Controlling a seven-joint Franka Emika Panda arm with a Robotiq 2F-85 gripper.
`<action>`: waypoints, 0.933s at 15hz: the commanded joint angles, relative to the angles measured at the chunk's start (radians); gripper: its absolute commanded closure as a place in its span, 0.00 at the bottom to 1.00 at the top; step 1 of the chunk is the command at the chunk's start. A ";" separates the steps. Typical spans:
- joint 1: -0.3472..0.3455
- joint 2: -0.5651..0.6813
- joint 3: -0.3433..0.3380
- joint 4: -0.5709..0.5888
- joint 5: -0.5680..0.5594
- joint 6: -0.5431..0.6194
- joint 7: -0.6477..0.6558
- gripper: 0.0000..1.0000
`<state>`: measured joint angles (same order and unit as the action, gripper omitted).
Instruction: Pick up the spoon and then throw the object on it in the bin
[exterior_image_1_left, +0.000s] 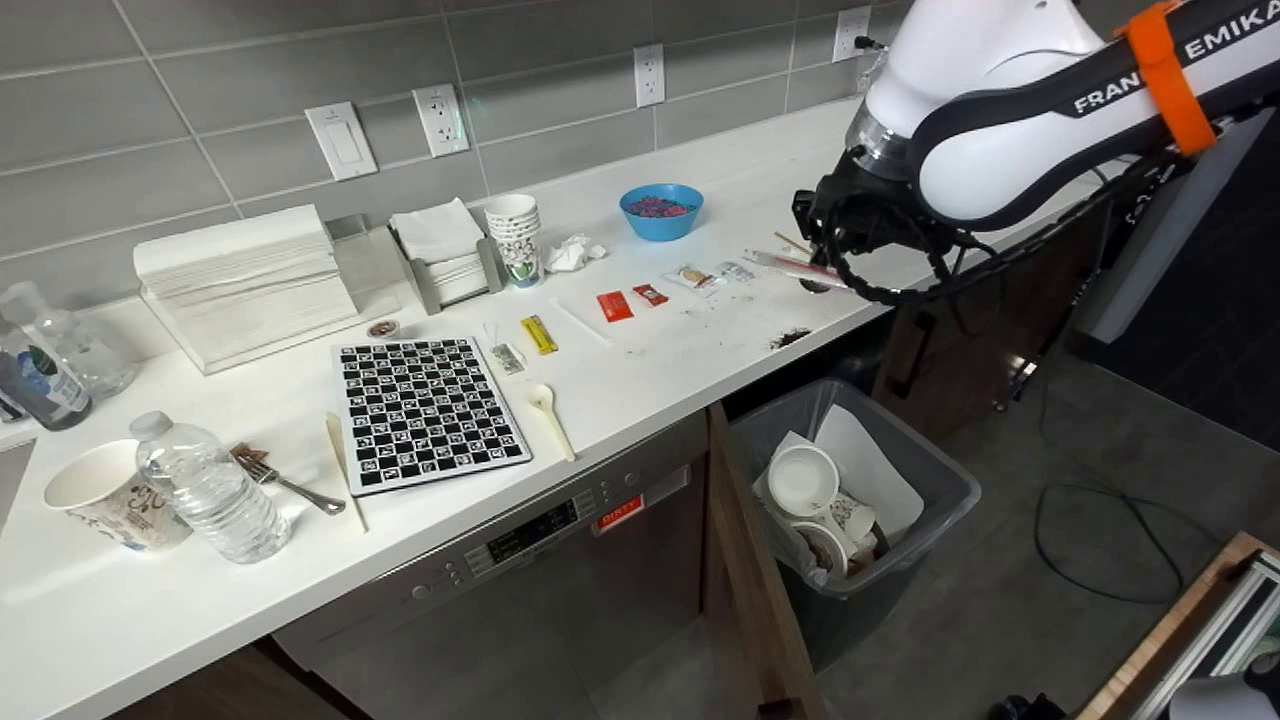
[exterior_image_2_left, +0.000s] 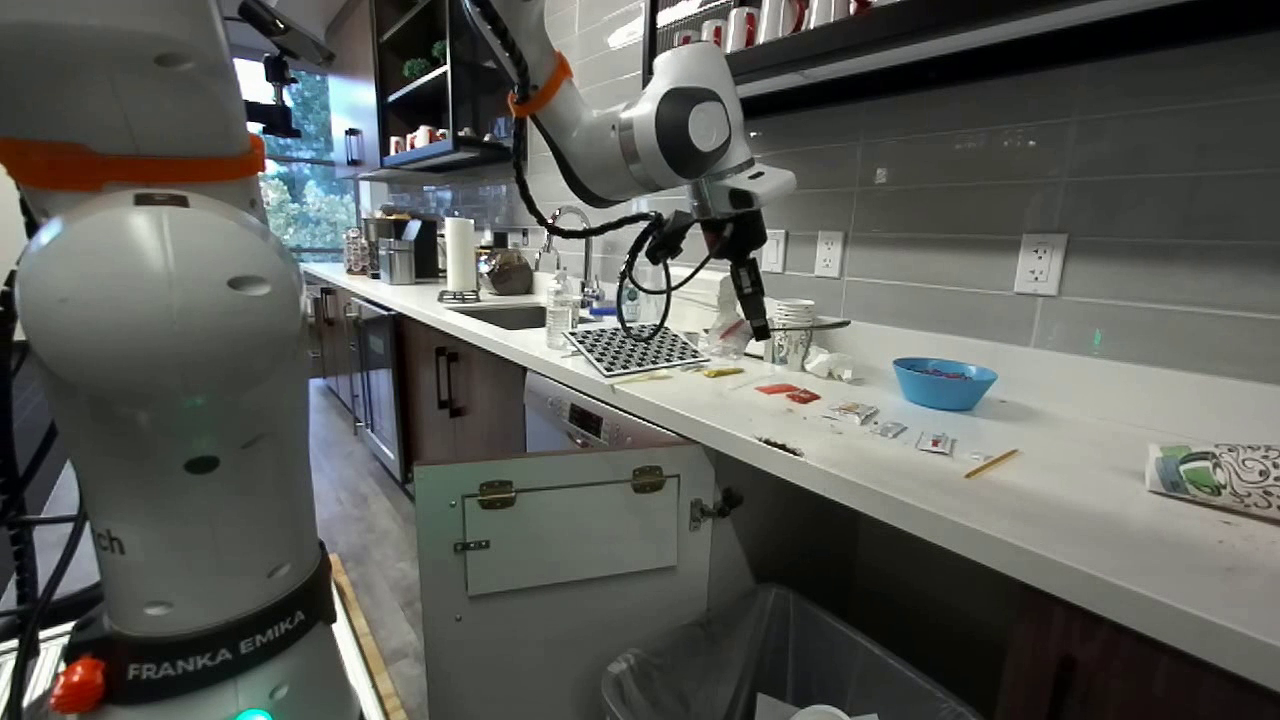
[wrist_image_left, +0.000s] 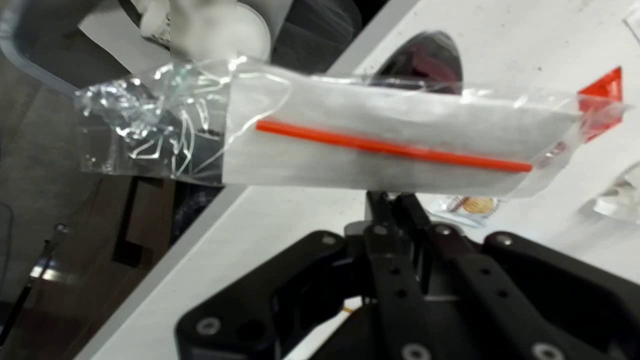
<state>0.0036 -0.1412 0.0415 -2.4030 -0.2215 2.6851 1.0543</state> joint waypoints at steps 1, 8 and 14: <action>-0.053 -0.071 0.023 -0.098 -0.078 0.219 0.015 0.98; -0.107 -0.102 0.019 -0.240 -0.124 0.716 0.004 0.98; -0.101 -0.095 0.013 -0.302 -0.040 0.885 -0.077 0.98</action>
<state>-0.0862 -0.2203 0.0421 -2.6651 -0.2758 3.5173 0.9891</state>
